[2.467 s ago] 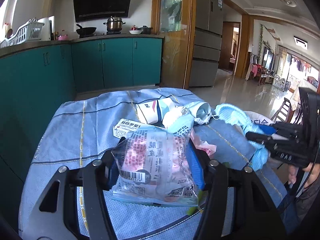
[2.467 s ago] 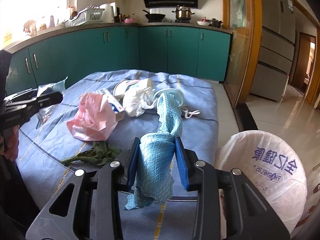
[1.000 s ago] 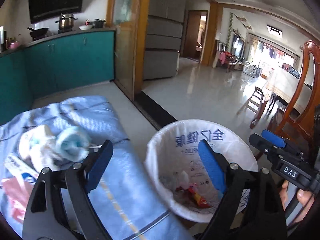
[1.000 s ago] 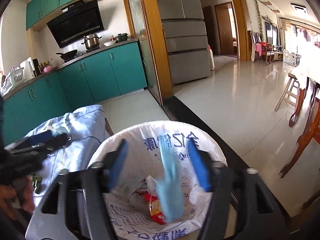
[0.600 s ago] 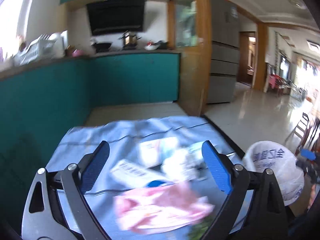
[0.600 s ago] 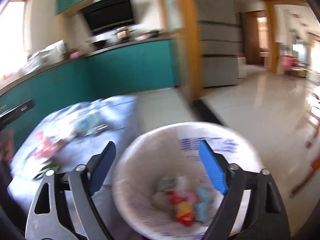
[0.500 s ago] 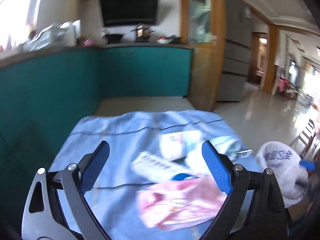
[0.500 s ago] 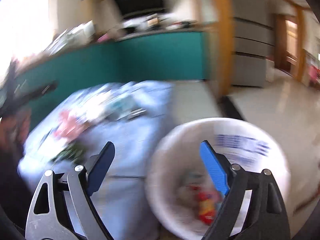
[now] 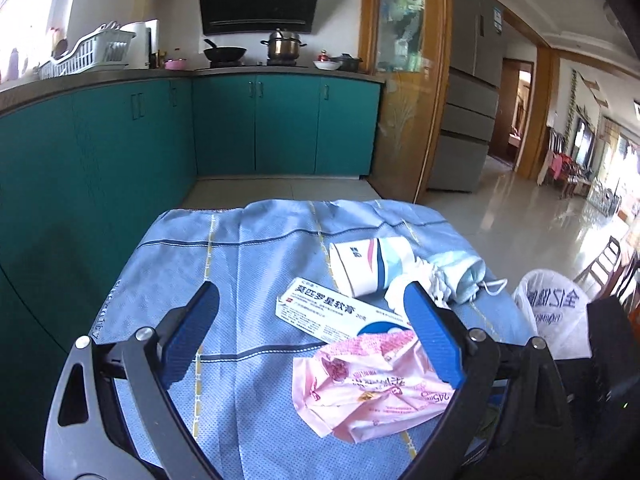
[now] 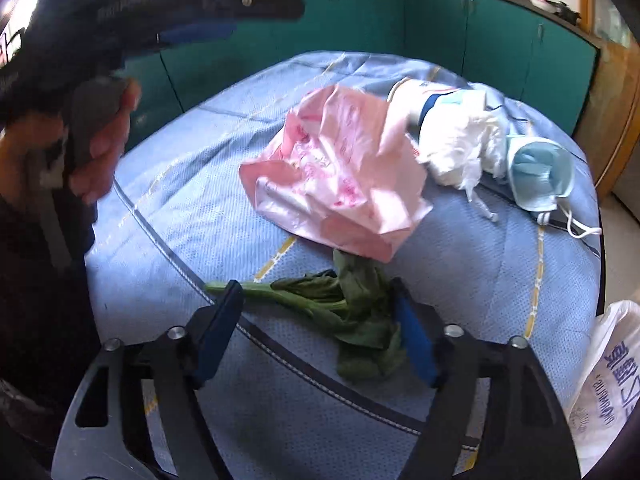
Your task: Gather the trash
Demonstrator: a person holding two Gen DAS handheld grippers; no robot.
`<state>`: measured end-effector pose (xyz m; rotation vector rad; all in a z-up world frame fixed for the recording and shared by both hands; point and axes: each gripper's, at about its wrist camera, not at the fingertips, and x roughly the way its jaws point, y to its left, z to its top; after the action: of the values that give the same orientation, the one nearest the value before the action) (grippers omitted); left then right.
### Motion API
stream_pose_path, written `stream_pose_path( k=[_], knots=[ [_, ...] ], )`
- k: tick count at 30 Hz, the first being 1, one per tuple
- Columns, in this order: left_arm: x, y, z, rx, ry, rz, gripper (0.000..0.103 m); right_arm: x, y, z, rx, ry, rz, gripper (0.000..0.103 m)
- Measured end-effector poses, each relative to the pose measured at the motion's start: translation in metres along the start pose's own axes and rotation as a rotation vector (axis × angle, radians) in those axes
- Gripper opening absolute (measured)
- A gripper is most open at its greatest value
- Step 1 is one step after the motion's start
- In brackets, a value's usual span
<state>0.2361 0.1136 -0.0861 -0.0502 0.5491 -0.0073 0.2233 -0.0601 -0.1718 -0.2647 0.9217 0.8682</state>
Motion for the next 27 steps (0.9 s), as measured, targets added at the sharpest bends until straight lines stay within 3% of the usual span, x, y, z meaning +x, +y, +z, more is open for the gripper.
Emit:
stream_pose_path(
  k=[1, 4, 10, 18, 21, 27],
  knots=[
    [0.001, -0.001, -0.001, 0.004, 0.005, -0.003, 0.093, -0.001, 0.000, 0.000, 0.001, -0.003, 0.001, 0.049],
    [0.005, -0.005, -0.004, 0.006, 0.027, -0.023, 0.093, -0.014, -0.005, -0.009, 0.022, -0.037, 0.027, 0.038],
    [0.011, -0.020, -0.011, 0.030, 0.080, -0.132, 0.093, -0.037, -0.033, -0.036, 0.098, -0.071, -0.040, 0.037],
    [0.031, -0.058, -0.033, 0.167, 0.210, -0.246, 0.097, -0.057, -0.057, -0.047, 0.165, -0.117, -0.122, 0.072],
    [0.038, -0.068, -0.042, 0.202, 0.230, -0.241, 0.097, -0.052, -0.054, -0.046, 0.156, -0.106, -0.129, 0.075],
    [0.050, -0.065, -0.048, 0.166, 0.259, -0.243, 0.098, -0.037, -0.044, -0.044, 0.116, -0.068, -0.152, 0.075]
  ],
)
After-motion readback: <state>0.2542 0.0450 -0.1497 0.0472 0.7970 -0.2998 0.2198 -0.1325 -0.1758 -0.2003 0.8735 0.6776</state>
